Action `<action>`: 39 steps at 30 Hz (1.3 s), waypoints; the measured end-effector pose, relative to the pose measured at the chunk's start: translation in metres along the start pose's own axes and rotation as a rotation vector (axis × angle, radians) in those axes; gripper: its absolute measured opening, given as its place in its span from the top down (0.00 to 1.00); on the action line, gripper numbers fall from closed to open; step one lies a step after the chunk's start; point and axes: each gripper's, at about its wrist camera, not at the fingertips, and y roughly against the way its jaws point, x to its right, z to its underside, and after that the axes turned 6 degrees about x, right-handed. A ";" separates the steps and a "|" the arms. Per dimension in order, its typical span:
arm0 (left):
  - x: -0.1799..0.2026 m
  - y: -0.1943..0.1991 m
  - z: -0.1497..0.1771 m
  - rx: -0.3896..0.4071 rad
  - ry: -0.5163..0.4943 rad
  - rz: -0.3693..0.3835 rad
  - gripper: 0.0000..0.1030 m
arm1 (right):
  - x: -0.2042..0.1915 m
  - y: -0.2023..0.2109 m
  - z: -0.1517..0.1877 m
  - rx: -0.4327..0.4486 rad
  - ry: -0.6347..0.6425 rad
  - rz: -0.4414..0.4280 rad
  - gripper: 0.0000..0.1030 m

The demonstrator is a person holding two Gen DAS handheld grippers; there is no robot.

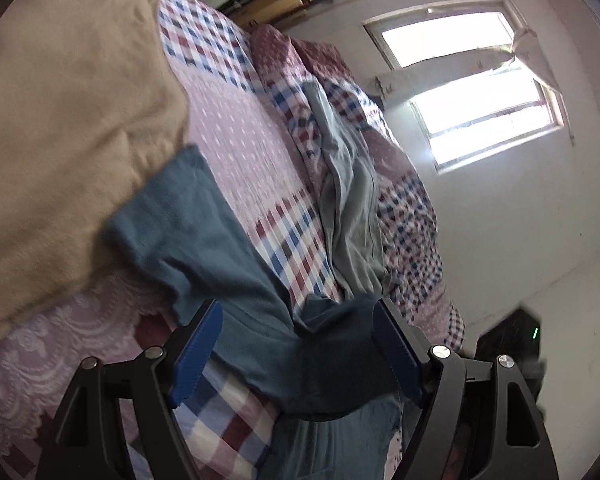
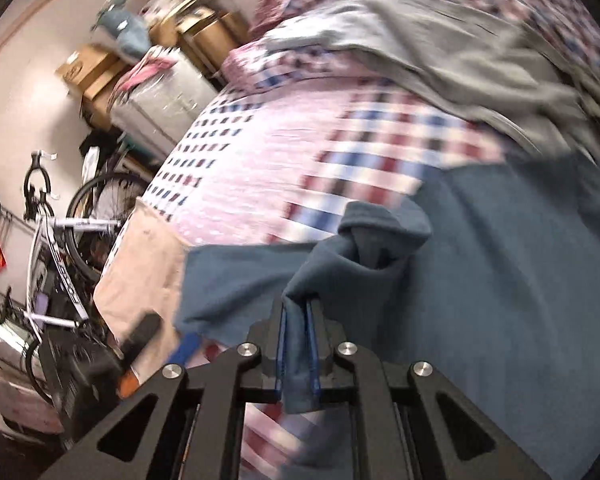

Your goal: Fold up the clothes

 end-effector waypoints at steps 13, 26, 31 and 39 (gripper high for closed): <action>-0.014 0.016 -0.016 0.083 0.028 -0.035 0.21 | -0.039 -0.019 -0.013 -0.022 -0.001 -0.037 0.56; 0.031 -0.025 0.028 -0.220 -0.187 0.048 0.21 | 0.018 0.053 0.080 -0.169 0.357 -0.056 0.56; 0.023 -0.026 0.030 -0.217 -0.157 0.033 0.21 | 0.011 0.040 0.108 -0.263 0.519 -0.117 0.56; 0.022 -0.030 0.033 -0.237 -0.162 0.031 0.21 | -0.015 0.003 0.123 -0.413 0.747 -0.232 0.56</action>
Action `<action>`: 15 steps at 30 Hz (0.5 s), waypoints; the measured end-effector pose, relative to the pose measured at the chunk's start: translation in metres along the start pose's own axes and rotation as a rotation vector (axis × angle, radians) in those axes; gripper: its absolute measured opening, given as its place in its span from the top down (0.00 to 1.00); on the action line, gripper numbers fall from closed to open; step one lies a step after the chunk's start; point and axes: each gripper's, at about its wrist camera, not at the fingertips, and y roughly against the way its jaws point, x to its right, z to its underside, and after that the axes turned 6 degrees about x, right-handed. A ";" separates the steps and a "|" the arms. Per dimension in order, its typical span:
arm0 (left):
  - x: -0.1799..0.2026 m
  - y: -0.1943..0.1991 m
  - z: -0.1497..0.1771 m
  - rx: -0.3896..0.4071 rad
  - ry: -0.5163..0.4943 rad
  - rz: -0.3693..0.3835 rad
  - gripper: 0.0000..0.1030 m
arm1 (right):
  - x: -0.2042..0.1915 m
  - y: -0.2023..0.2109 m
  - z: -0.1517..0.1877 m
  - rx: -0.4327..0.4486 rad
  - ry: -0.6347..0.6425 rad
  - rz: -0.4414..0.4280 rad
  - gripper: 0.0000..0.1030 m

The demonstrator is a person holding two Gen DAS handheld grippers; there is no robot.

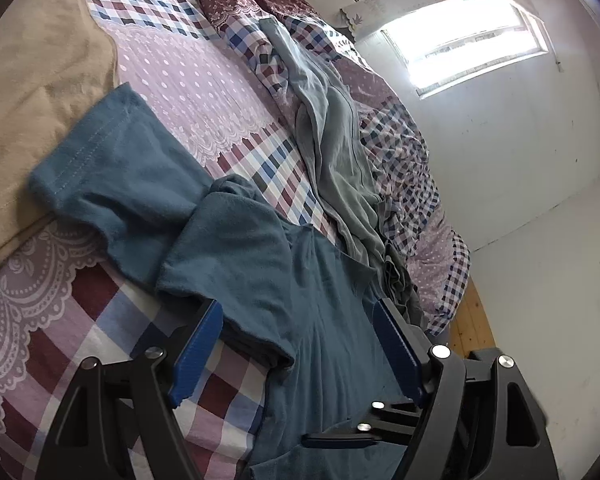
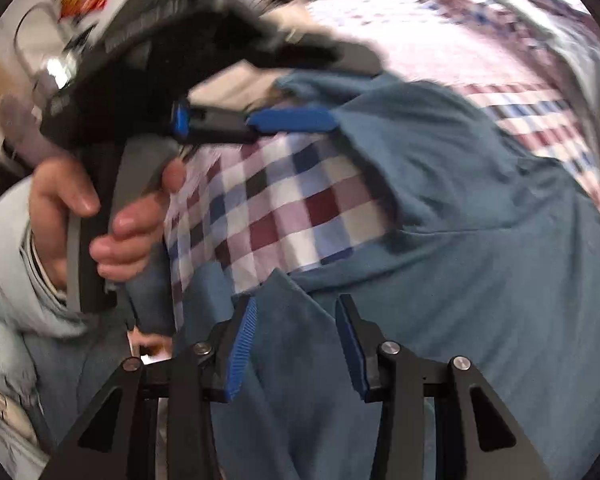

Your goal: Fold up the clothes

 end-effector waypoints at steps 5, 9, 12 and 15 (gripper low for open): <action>-0.002 -0.002 -0.001 -0.006 0.022 0.007 0.21 | 0.014 -0.021 -0.002 -0.074 0.043 -0.076 0.58; -0.002 -0.004 -0.001 -0.009 0.021 0.007 0.21 | 0.026 -0.026 -0.008 -0.107 0.065 -0.163 0.58; -0.002 -0.004 -0.001 -0.009 0.021 0.003 0.21 | 0.033 -0.029 -0.012 -0.148 0.084 -0.249 0.58; -0.002 -0.006 0.000 -0.008 0.023 -0.004 0.21 | 0.035 -0.038 -0.014 -0.220 0.104 -0.341 0.58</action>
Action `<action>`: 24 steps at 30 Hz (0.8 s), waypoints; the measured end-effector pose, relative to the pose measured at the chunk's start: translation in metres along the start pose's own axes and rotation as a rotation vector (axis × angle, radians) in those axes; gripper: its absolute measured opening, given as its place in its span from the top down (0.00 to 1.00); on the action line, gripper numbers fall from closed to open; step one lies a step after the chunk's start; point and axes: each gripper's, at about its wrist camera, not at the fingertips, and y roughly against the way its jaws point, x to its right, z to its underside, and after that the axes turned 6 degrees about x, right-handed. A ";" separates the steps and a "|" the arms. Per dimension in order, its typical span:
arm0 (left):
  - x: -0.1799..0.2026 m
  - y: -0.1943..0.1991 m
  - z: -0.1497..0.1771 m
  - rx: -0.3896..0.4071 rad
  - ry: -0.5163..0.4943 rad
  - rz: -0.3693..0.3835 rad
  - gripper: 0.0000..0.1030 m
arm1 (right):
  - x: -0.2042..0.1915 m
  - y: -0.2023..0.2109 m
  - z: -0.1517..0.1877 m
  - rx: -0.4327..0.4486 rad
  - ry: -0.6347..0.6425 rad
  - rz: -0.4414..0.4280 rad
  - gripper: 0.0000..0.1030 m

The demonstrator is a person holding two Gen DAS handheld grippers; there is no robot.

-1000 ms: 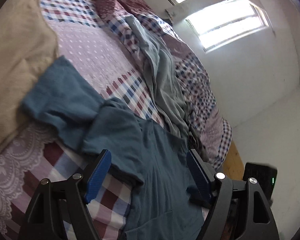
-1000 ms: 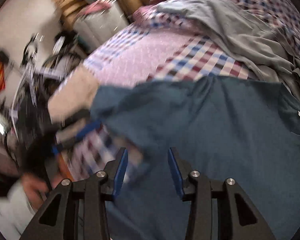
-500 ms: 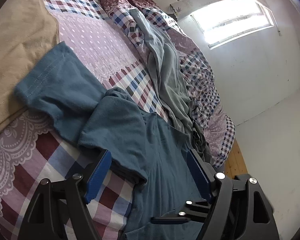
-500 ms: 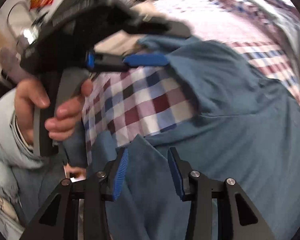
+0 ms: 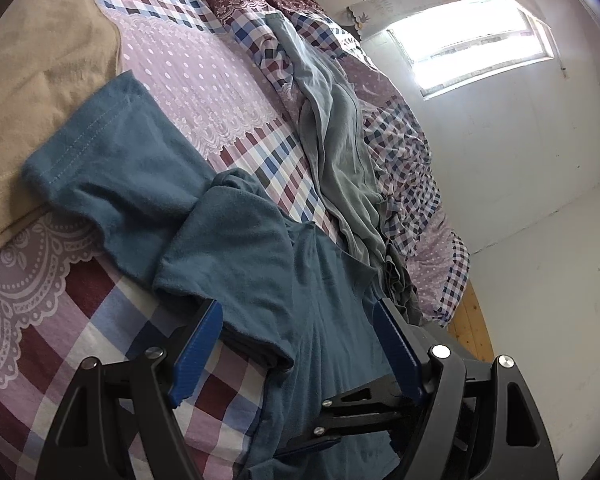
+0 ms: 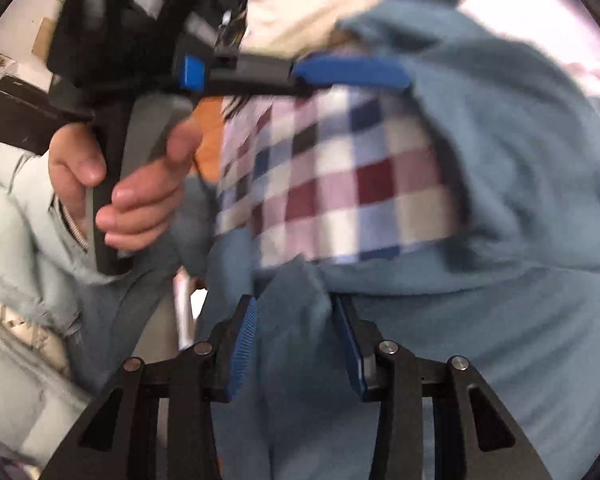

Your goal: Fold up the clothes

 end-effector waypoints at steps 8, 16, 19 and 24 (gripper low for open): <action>-0.001 -0.001 -0.001 0.014 0.006 -0.010 0.21 | 0.015 0.024 0.009 0.130 -0.069 0.078 0.98; -0.002 0.001 0.001 0.020 0.013 -0.019 0.21 | 0.006 0.022 0.030 0.121 -0.118 0.065 0.95; -0.001 0.002 0.001 0.026 0.007 -0.022 0.21 | 0.006 0.029 0.020 0.128 -0.092 0.072 0.93; -0.001 0.000 0.000 0.016 0.004 -0.024 0.21 | 0.008 0.037 -0.001 0.089 -0.040 0.089 0.55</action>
